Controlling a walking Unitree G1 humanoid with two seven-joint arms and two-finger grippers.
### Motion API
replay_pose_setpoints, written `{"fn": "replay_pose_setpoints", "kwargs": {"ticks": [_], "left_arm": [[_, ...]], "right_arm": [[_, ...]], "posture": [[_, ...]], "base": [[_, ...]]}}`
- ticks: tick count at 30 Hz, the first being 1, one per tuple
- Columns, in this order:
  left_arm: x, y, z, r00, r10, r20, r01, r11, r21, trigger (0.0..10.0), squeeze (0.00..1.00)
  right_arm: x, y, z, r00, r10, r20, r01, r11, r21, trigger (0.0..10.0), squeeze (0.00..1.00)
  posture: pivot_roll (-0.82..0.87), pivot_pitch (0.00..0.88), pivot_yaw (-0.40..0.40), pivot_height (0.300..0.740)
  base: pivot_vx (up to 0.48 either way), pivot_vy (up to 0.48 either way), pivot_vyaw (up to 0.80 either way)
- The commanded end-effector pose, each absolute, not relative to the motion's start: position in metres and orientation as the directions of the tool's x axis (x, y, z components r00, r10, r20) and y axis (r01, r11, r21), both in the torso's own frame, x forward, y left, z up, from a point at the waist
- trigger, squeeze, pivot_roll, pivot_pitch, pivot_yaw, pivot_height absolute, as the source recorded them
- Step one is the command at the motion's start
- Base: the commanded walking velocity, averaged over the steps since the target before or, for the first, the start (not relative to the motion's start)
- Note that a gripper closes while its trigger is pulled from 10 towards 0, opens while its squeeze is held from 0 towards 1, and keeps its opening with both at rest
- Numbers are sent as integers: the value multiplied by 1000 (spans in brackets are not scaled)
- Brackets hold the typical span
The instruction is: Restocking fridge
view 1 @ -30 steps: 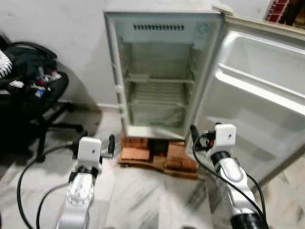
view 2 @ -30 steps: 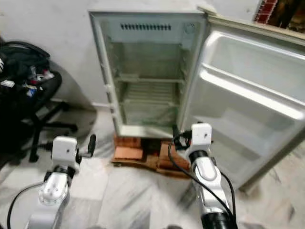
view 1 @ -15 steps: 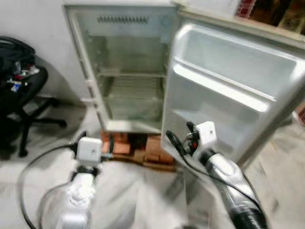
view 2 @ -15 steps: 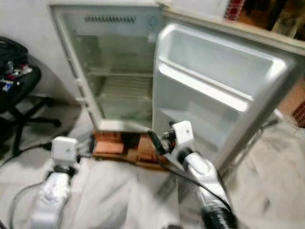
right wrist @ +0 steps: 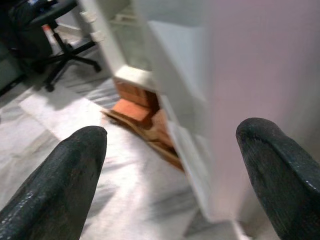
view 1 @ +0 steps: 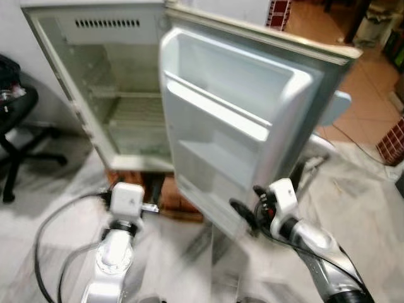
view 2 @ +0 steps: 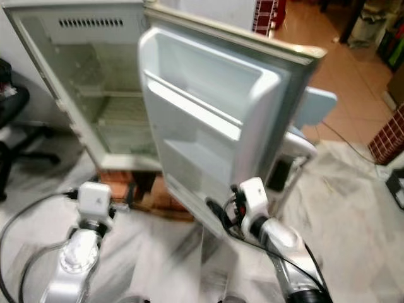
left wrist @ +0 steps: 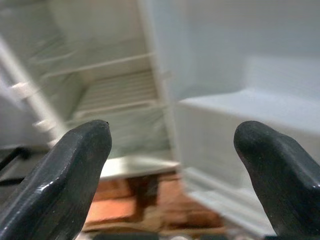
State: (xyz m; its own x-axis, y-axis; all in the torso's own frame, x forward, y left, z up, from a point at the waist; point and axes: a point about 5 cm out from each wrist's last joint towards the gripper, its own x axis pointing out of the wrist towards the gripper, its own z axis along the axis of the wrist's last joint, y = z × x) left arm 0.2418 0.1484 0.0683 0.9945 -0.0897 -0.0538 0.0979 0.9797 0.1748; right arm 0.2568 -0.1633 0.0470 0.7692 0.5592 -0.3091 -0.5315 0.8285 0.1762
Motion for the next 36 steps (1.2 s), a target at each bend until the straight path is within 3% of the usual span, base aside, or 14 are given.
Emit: {"fn": "replay_pose_setpoints", "kwargs": {"ticks": [1, 4, 12, 14, 20, 31, 36], "left_arm": [[241, 158, 70, 996, -71, -54, 80, 977, 198, 10000, 0], [239, 160, 71, 996, -66, -54, 76, 977, 200, 10000, 0], [234, 160, 70, 997, -43, -70, 55, 983, 178, 10000, 0], [234, 161, 69, 997, -35, -74, 48, 982, 180, 10000, 0], [237, 165, 73, 998, -12, -63, 23, 984, 176, 10000, 0], [237, 165, 79, 999, -8, -43, 15, 986, 164, 10000, 0], [239, 165, 78, 999, -7, -47, 15, 985, 171, 10000, 0]], "right_arm": [[259, -153, 51, 742, 604, -290, -572, 797, 194, 10000, 0], [258, -154, 50, 733, 615, -291, -586, 788, 189, 10000, 0], [273, -161, 56, 816, 515, -261, -510, 855, 94, 10000, 0], [283, -162, 66, 880, 435, -193, -432, 900, 56, 10000, 0], [303, -159, 82, 944, 302, -134, -302, 953, 19, 10000, 0], [329, -147, 93, 984, 143, -108, -133, 986, 96, 10000, 0], [340, -141, 99, 991, 91, -100, -78, 988, 132, 10000, 0]], "posture": [[-45, 72, 38, 740], [-39, 77, 38, 740], [-29, 82, 36, 740], [-24, 81, 38, 740], [-22, 81, 38, 740], [-13, 88, 39, 740], [-11, 87, 39, 740]], "base": [[0, -480, 0], [0, -480, 0], [0, -233, 0], [0, 0, 369], [0, 0, 738], [0, 0, 690], [0, 0, 0]]}}
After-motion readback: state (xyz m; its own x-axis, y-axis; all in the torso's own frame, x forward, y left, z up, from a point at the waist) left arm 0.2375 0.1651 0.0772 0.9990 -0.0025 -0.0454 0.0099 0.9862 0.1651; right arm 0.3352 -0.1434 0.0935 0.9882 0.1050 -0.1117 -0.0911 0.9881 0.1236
